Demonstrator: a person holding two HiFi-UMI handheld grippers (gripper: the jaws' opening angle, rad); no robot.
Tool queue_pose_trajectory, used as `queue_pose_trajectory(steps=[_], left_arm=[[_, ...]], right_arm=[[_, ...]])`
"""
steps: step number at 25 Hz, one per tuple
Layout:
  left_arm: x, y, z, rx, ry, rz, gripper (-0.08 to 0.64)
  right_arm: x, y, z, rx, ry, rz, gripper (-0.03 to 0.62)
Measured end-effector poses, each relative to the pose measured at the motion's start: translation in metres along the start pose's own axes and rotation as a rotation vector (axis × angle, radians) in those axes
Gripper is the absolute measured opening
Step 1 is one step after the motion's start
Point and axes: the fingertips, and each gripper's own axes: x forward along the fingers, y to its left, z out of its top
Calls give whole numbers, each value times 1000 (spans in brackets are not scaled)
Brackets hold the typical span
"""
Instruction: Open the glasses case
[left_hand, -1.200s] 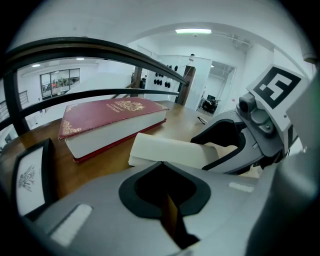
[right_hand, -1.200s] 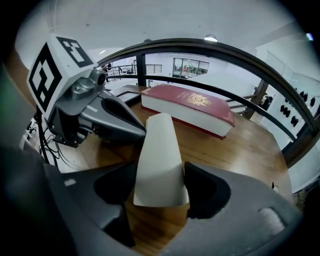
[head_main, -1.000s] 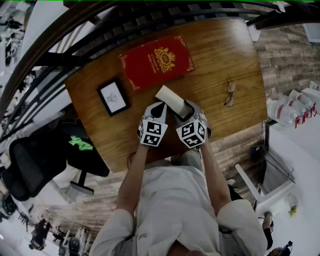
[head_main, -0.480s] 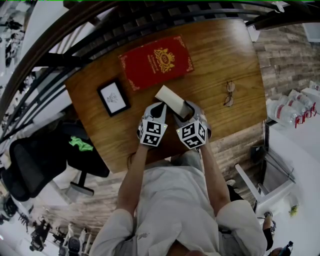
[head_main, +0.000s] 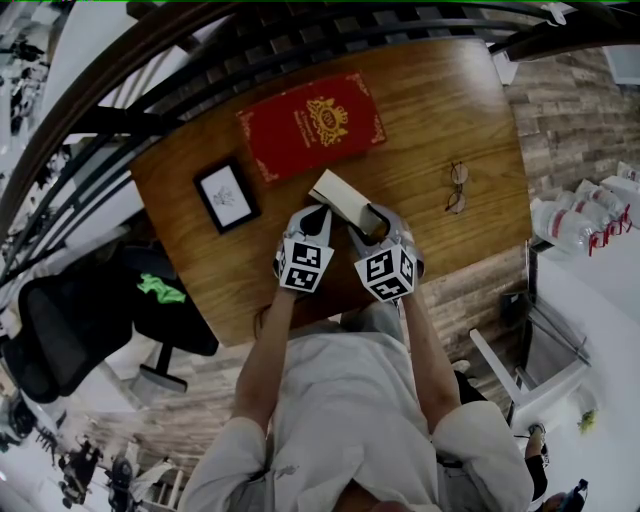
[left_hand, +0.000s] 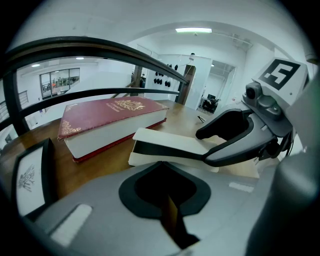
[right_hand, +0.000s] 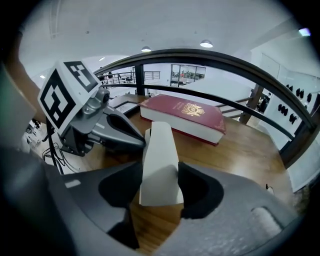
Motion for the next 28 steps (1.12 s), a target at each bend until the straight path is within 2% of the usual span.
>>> queue_pose_trajectory(steps=[5,9,28], left_arm=[[1,1,-2,-1,2,-1,20],[0,1,-1,-1,1,0,20],[0,1,-1,0,2,2,20]], right_arm=[[-1,0,2,-5,-7,-3,207],[-5,0,5,-5,-22,-7,160],[-13,-13,14,5,-65,-28,69]])
